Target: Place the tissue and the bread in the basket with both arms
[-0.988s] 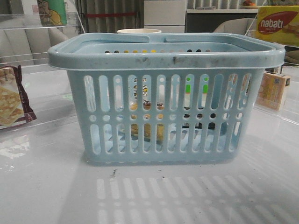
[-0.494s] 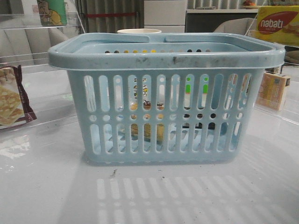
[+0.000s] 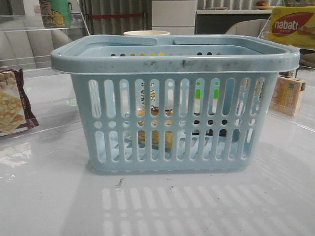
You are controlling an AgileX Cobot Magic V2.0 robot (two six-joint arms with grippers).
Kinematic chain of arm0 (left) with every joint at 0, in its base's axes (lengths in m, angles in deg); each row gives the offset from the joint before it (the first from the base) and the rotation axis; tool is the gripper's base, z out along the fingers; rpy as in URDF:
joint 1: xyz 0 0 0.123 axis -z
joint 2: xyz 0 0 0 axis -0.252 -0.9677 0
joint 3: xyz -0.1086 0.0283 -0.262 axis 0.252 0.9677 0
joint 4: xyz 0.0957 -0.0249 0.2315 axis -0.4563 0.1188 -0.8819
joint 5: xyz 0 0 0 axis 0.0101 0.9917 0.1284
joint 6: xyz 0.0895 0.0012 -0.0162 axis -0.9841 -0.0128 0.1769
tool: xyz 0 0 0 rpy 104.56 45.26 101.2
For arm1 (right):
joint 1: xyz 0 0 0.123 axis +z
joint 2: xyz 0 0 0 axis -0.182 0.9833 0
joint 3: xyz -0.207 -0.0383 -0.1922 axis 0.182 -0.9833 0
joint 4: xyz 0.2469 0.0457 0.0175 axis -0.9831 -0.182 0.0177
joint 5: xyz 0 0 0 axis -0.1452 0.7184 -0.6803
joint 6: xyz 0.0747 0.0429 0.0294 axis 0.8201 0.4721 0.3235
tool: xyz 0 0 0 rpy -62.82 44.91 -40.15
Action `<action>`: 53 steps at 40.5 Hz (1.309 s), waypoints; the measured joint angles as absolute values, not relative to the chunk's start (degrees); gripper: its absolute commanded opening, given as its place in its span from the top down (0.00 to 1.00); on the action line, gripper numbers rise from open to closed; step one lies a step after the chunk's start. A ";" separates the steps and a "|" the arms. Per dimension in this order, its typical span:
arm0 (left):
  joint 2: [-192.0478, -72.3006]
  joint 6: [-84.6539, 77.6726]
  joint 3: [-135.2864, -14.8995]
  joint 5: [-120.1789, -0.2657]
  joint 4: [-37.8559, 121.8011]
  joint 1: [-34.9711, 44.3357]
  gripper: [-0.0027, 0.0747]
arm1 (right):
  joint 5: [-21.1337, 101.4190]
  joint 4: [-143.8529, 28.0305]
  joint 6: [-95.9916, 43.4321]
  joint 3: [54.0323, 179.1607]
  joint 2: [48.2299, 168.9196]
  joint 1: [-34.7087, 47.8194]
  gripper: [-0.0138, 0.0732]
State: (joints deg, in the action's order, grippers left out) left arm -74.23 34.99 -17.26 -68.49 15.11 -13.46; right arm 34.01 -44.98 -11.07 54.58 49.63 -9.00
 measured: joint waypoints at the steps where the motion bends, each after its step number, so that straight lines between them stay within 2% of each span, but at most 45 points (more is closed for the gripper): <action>1: -74.23 34.99 -17.26 -68.49 15.11 -13.46 0.85 | 33.61 -44.98 -11.07 54.58 49.63 -9.00 0.81; 53: -74.23 34.99 -17.26 -68.49 15.11 -13.46 0.85 | 32.02 -40.92 -1.89 54.56 49.50 -11.81 0.81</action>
State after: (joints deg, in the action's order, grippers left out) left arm -74.23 34.99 -17.26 -68.49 15.11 -13.46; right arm 32.02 -40.92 -1.89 54.56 49.50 -11.81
